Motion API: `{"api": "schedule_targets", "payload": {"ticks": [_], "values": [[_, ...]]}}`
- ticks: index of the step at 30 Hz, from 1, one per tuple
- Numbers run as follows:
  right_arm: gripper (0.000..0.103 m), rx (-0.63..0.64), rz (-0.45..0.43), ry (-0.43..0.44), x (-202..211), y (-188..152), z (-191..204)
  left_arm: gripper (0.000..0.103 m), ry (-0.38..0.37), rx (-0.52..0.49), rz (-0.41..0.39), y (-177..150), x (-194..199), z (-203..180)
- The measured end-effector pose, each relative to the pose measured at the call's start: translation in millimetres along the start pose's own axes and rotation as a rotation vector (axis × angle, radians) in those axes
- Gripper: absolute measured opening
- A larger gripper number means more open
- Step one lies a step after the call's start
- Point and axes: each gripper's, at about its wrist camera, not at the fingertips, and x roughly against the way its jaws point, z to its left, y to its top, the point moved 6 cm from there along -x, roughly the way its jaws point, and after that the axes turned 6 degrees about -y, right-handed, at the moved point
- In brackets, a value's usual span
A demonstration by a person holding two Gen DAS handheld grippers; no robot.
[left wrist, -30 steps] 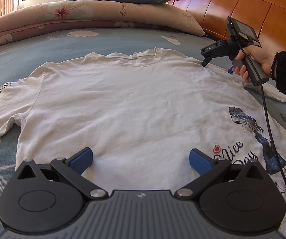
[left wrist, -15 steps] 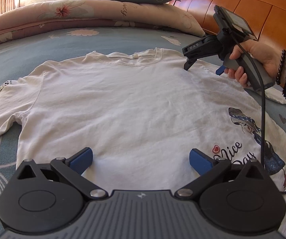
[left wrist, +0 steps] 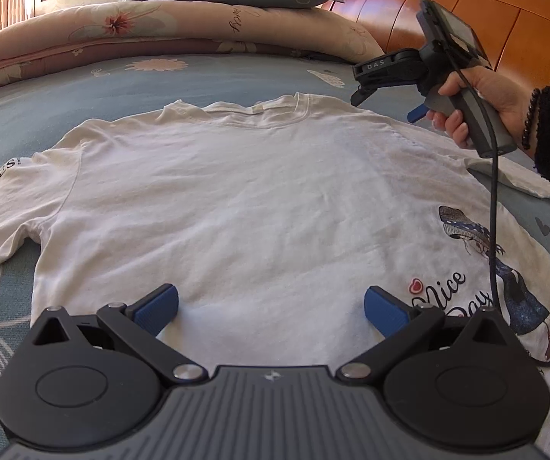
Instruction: Fold clothes
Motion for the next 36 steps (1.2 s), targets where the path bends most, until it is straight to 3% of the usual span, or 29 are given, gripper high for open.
{"api": "schedule_targets", "payload": {"ticks": [7,13,17,22,28,30,33,36], "values": [[0.103,-0.025,0.006,-0.081,60,-25,-84,0.102,0.014,-0.011,0.003,0,-2,-2],[0.103,-0.246,0.081,-0.111,48,-56,-171,0.102,0.026,-0.027,0.002,0,-3,-4],[0.103,-0.289,0.129,-0.181,18,-77,-200,0.102,0.036,-0.038,0.001,-1,-4,-5],[0.103,-0.184,0.061,-0.275,-6,-70,-200,0.102,0.035,-0.043,-0.001,-1,-4,-4],[0.103,-0.197,0.059,-0.284,-16,-56,-211,0.102,0.033,-0.045,-0.004,-1,-4,-4],[0.1,-0.207,0.034,-0.258,-3,-56,-213,0.102,0.031,-0.045,-0.004,-1,-4,-4],[0.092,-0.255,-0.086,-0.186,31,-57,-225,0.102,0.03,-0.045,-0.004,-1,-4,-4],[0.086,-0.282,-0.17,-0.224,66,-60,-257,0.102,0.031,-0.046,-0.005,-1,-4,-4]]}}
